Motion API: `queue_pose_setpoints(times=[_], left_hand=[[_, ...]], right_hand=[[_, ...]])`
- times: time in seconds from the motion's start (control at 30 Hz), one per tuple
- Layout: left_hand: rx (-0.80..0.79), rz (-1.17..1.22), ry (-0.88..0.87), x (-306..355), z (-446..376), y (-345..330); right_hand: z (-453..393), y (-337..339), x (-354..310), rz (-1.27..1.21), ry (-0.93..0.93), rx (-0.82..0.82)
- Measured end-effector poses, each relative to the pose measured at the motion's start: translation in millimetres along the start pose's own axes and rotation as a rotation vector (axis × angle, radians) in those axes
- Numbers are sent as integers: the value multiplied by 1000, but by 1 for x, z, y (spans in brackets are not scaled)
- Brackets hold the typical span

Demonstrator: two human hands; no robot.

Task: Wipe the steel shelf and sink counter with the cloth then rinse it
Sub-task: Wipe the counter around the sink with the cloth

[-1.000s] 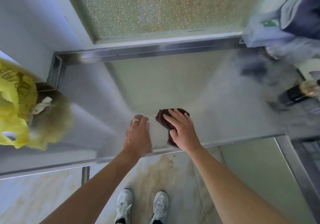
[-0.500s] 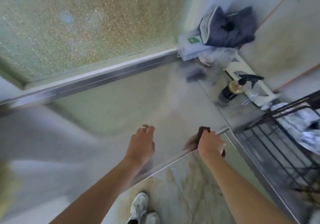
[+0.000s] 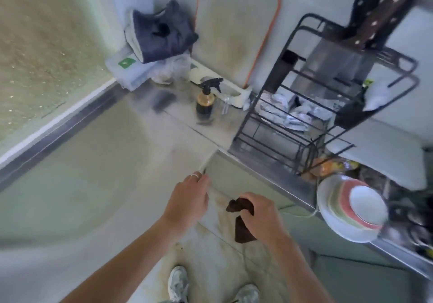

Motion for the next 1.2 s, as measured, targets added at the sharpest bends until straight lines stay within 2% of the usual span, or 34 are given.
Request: queue_pose_setpoints(times=[0.13,0.3,0.5,0.67,0.77,0.87,0.97,1.1,1.2], left_hand=[[-124,21,-115,101,-14,-34],[-243,-36,-367,242,-12,-93],[-507,-97,-649,406,44,-197],[-692,-155,-855,517,110,-274],[-795,-174,-982,564,163,-313],[-829,-172,-1131,599,212,-341],[-810,-187,-1140,614,229,-360],[-736,-214,-1173,619,219,-381],[-659,-246,-1189,625,198,-392]], right_hand=[[35,57,74,-50,-123,102],[100,122,197,-73,-335,200],[200,164,347,-195,-626,281],[304,166,445,-317,-893,446],[368,147,477,-411,-1068,586],[421,117,487,-496,-1236,776],[447,90,487,-538,-1341,933],[428,84,495,-473,-1295,1131],[377,104,511,-308,-1177,1167]])
Point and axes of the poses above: each hand's wrist, its own z-axis away from the middle knuckle, its own y-axis out of the back of the hand, x = y × z, the point moved 6 cm from there along -z, towards the middle knuckle, and after that the axes turned 6 degrees about x, right-handed, at the moved point
